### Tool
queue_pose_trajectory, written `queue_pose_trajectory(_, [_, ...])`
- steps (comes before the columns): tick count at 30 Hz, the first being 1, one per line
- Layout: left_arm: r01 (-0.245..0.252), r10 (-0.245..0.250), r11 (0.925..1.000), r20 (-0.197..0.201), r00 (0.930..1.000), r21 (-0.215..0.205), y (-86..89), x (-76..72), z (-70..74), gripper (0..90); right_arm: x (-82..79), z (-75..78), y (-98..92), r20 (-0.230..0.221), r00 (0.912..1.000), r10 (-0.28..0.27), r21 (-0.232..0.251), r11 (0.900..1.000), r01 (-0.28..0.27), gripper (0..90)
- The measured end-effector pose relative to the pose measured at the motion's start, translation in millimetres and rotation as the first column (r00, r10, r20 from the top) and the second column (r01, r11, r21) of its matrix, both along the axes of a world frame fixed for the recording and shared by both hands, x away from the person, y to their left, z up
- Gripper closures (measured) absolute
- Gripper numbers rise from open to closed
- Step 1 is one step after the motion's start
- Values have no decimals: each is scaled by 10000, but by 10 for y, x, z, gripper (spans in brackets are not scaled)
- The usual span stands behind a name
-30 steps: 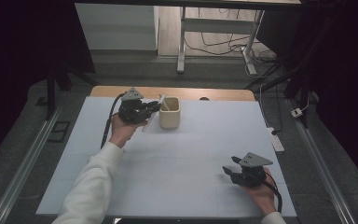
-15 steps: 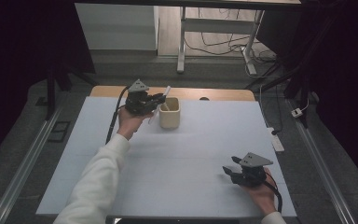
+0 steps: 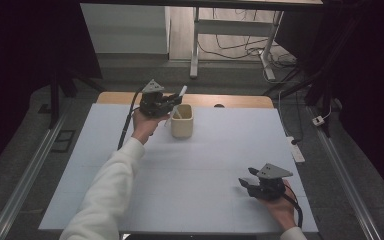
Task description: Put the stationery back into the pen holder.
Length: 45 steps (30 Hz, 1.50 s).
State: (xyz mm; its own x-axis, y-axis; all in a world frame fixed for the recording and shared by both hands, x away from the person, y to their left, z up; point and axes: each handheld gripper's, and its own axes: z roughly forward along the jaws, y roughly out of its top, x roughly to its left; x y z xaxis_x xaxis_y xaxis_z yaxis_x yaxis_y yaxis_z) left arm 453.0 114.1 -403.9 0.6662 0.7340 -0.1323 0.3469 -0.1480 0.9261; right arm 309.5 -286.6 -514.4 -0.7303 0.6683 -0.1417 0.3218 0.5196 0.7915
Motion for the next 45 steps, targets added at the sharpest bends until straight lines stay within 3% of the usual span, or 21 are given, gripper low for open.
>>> queue_pose_trajectory(18, [-190, 197, 9994, 204, 9996, -302, -218, 280, -56, 781, 5, -11, -9, -85, 9999, -65, 42, 10000, 65, 433])
queue_pose_trajectory(31, [-468, 482, 9970, 220, 9986, -619, -248, 468, -70, 777, 11, -32, 4, -149, 9999, -29, -12, 10000, 29, 433])
queue_pose_trajectory(37, [-593, 600, 9952, 68, 9982, -776, -252, 553, -171, 764, 10, -35, 4, -148, 9999, -37, -26, 10000, 37, 433])
queue_pose_trajectory(39, [-509, 500, 9953, -130, 9987, -823, -252, 571, -212, 685, 11, -36, 1, -170, 9999, -28, -36, 10000, 27, 433])
queue_pose_trajectory(41, [-484, 481, 9971, -74, 9988, -589, -254, 562, -226, 584, 12, -40, -3, -173, 9998, -31, -60, 10000, 30, 433])
queue_pose_trajectory(45, [-222, 214, 9985, -168, 9996, -503, -229, 530, -214, 521, 13, -42, -10, -167, 9998, -79, -70, 9999, 77, 433])
